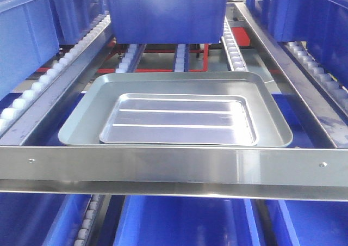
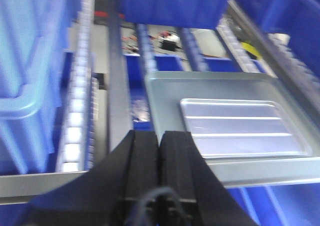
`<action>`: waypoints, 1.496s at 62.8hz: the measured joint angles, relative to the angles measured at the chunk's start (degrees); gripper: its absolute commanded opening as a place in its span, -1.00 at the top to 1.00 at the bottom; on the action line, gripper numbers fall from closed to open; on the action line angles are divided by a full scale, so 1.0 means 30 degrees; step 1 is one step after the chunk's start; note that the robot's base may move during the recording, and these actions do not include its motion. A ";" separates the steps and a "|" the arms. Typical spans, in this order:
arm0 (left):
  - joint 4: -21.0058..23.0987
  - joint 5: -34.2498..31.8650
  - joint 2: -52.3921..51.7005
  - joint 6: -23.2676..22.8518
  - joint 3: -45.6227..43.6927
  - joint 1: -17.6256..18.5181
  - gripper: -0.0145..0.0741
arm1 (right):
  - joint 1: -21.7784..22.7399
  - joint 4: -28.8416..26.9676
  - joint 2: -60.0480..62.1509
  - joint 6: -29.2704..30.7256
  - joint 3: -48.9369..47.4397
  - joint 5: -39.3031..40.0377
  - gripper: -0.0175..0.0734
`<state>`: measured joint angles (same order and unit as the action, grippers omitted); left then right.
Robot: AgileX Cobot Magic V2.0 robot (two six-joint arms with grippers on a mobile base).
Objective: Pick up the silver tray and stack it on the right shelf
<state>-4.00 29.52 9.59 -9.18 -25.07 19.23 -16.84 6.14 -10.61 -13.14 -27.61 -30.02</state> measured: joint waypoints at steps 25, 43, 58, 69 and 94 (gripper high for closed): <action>0.0940 -0.8820 -0.3398 0.0714 0.8875 -0.5462 0.88 | 0.0000 0.0000 0.0000 0.0000 0.0000 -0.0014 0.49; 0.1759 -0.8833 -0.3405 0.0756 0.8918 -0.5501 0.88 | 0.0000 0.0033 0.0000 0.0000 0.0032 -0.0090 0.49; 0.1775 -0.8833 -0.3405 0.0789 0.8918 -0.5501 0.88 | 0.0000 0.0033 0.0000 0.0000 0.0032 -0.0090 0.49; 0.1775 -0.8833 -0.3405 0.0789 0.8918 -0.5501 0.88 | 0.0000 0.0033 0.0000 0.0000 0.0032 -0.0090 0.49; 0.1775 -0.8833 -0.3405 0.0789 0.8918 -0.5501 0.88 | 0.1209 0.0147 0.0029 0.0278 0.0668 0.0606 0.49</action>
<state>1.33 3.02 -0.62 -6.81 1.68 2.73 -13.21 6.58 -10.52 -12.31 -25.61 -28.20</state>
